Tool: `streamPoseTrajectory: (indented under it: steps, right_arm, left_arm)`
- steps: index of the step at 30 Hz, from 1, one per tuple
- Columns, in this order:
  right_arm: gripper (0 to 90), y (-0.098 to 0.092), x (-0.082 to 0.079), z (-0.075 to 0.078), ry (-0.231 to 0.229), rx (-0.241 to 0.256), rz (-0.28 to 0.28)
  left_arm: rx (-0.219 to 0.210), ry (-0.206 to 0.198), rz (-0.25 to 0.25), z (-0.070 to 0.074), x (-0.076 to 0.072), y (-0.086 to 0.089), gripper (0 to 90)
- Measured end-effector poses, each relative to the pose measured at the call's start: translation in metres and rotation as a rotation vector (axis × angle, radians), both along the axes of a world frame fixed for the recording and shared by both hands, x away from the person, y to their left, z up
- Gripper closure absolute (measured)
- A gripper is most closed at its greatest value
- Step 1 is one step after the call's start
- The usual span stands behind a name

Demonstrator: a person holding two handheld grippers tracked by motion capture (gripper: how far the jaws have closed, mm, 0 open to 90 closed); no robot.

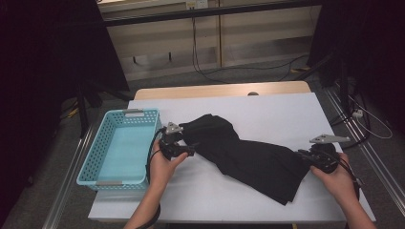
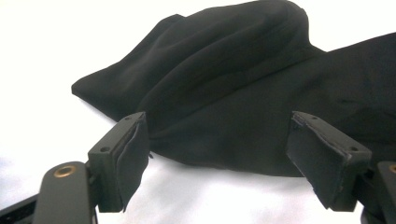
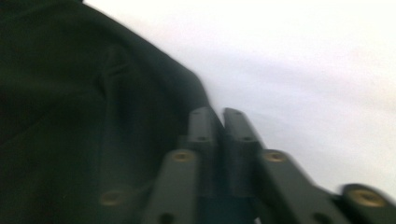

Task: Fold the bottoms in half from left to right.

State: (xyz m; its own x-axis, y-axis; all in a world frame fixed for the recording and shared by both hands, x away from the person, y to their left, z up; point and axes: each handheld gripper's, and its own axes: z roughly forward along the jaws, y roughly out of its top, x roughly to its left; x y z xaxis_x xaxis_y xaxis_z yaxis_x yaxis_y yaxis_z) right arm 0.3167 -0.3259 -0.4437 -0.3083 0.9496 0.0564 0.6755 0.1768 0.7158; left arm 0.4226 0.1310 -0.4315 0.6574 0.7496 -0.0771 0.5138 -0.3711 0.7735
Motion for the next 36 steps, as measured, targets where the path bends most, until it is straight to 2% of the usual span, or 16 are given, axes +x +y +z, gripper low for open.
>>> streamPoseTrajectory:
  steps: [2, 3, 5, 7, 8, 9, 10, 11, 14, 17, 22, 24, 26, 28, 30, 36]
  right_arm:
    - [69.7, -0.004, -0.001, 0.001, -0.004, 0.0, -0.018]
    - [65.0, -0.005, -0.001, 0.001, -0.001, 0.003, -0.021]
    - [58.4, -0.004, -0.001, -0.002, 0.008, -0.005, -0.028]
    - [58.9, -0.003, 0.001, -0.007, 0.028, -0.015, -0.014]
    - [59.7, -0.002, 0.002, -0.009, 0.048, -0.017, -0.012]
    - [69.6, -0.001, 0.002, -0.01, 0.037, -0.015, -0.012]
    - [84.6, -0.001, 0.002, -0.009, 0.049, 0.0, -0.001]
    - [88.9, -0.002, 0.002, -0.008, 0.063, 0.026, 0.01]
    - [89.7, -0.006, 0.004, -0.007, 0.063, 0.015, 0.001]
    - [89.9, -0.018, 0.005, -0.002, 0.044, 0.006, -0.028]
    - [89.5, -0.041, 0.005, 0.0, 0.019, -0.055, -0.106]
    - [84.2, -0.043, 0.004, 0.0, 0.009, -0.061, -0.12]
    - [70.0, -0.039, 0.005, 0.0, 0.009, -0.083, -0.122]
    - [65.3, -0.03, 0.005, 0.001, 0.007, -0.084, -0.097]
    - [57.4, -0.015, 0.005, 0.003, 0.002, -0.081, -0.052]
    - [45.4, 0.034, 0.001, 0.008, -0.012, -0.06, 0.09]
  left_arm:
    - [0.004, -0.008, 0.014, 0.0, -0.001, 0.0, 22.1]
    - [0.007, 0.004, -0.004, 0.0, 0.0, 0.001, 22.1]
    - [0.003, -0.003, 0.001, 0.0, 0.0, 0.001, 22.1]
    - [-0.004, 0.001, 0.002, 0.0, -0.001, 0.0, 22.1]
    - [0.003, -0.004, -0.001, 0.0, -0.001, 0.001, 22.1]
    - [0.003, -0.005, -0.001, 0.0, -0.001, 0.001, 22.1]
    - [-0.003, -0.001, 0.001, 0.0, -0.001, 0.001, 22.1]
    - [-0.007, 0.002, 0.002, 0.0, -0.001, 0.001, 22.0]
    - [0.006, -0.005, 0.001, 0.0, 0.0, 0.003, 22.1]
    - [0.005, 0.0, 0.001, 0.0, 0.0, 0.004, 22.1]
    - [-0.004, 0.008, 0.003, 0.0, -0.001, 0.003, 21.9]
    - [-0.002, 0.01, 0.004, -0.001, -0.001, 0.003, 21.8]
    - [0.0, 0.019, -0.004, -0.002, -0.001, 0.003, 21.5]
    - [0.005, 0.018, -0.003, -0.002, -0.001, 0.003, 21.3]
    - [0.007, 0.026, -0.011, -0.002, -0.002, 0.003, 21.0]
    - [0.01, 0.034, -0.004, -0.005, -0.002, 0.003, 19.4]
